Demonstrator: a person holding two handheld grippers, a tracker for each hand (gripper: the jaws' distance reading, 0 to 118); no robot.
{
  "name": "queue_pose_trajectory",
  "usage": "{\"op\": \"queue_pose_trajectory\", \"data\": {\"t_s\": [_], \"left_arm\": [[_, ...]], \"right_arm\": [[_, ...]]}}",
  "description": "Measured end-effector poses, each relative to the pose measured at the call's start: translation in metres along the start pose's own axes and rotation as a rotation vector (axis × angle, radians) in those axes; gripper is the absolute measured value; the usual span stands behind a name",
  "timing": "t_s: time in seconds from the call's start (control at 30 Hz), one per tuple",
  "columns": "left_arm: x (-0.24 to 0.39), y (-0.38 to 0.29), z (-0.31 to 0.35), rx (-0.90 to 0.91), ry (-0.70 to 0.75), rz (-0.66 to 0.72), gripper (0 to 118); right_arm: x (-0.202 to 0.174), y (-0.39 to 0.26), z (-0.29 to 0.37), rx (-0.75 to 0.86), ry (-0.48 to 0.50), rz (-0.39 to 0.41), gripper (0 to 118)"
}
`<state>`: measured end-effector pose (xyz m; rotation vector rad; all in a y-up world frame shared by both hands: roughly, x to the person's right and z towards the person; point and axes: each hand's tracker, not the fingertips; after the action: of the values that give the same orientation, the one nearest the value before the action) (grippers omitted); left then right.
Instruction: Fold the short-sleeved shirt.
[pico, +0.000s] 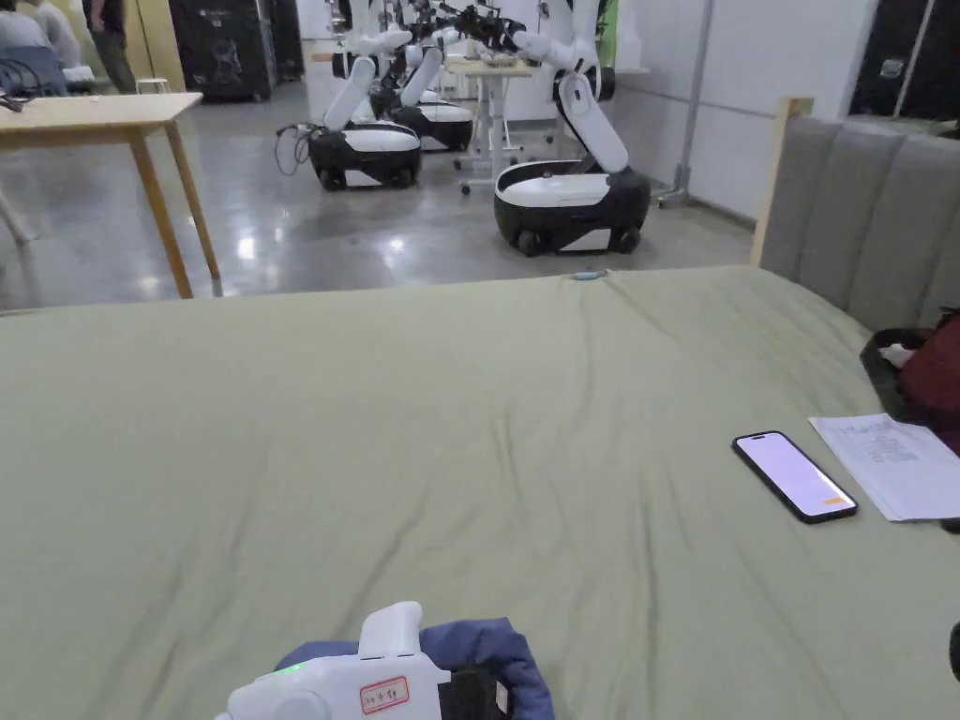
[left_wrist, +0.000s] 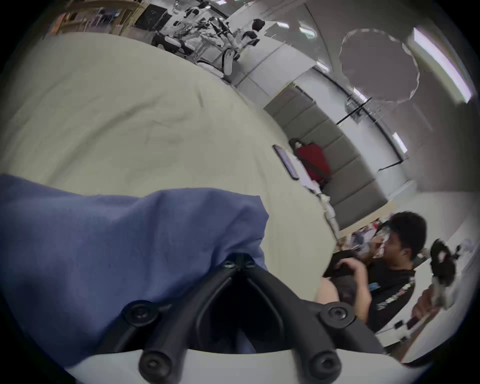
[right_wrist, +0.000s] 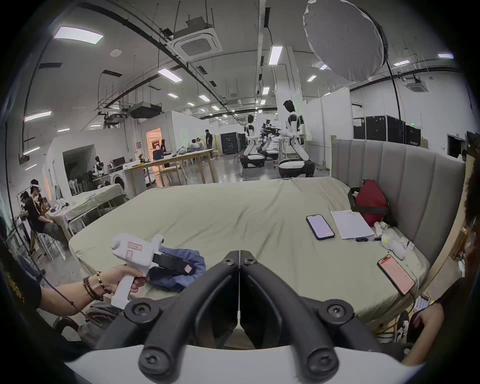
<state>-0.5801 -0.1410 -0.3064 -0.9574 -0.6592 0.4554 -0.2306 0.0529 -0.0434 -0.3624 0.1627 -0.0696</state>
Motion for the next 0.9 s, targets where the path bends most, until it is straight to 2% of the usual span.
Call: {"op": "queue_pose_trajectory", "data": {"t_s": [0.2, 0.3, 0.43, 0.5, 0.6, 0.7, 0.9], "left_arm": [[0.019, 0.009, 0.029, 0.014, 0.0, -0.025, 0], [0.037, 0.017, 0.087, 0.149, -0.045, -0.108, 0], [0.036, 0.009, 0.178, 0.318, -0.157, -0.149, 0], [0.022, -0.004, 0.214, 0.371, -0.132, -0.169, 0], [-0.004, -0.031, 0.255, 0.414, -0.005, -0.138, 0], [-0.026, -0.046, 0.272, 0.424, 0.043, -0.07, 0], [-0.022, -0.042, 0.267, 0.449, -0.024, -0.039, 0]], "right_arm": [[0.003, -0.004, -0.001, -0.016, -0.007, -0.005, 1], [0.004, -0.005, -0.005, -0.011, 0.002, -0.02, 1], [0.0, -0.004, -0.017, -0.016, 0.032, -0.019, 1], [-0.002, -0.004, -0.023, -0.031, 0.047, -0.006, 1], [-0.006, -0.005, -0.031, -0.044, 0.071, 0.004, 1], [-0.012, -0.003, -0.038, -0.053, 0.093, 0.008, 1], [-0.026, 0.004, -0.049, -0.056, 0.127, 0.032, 1]]}}
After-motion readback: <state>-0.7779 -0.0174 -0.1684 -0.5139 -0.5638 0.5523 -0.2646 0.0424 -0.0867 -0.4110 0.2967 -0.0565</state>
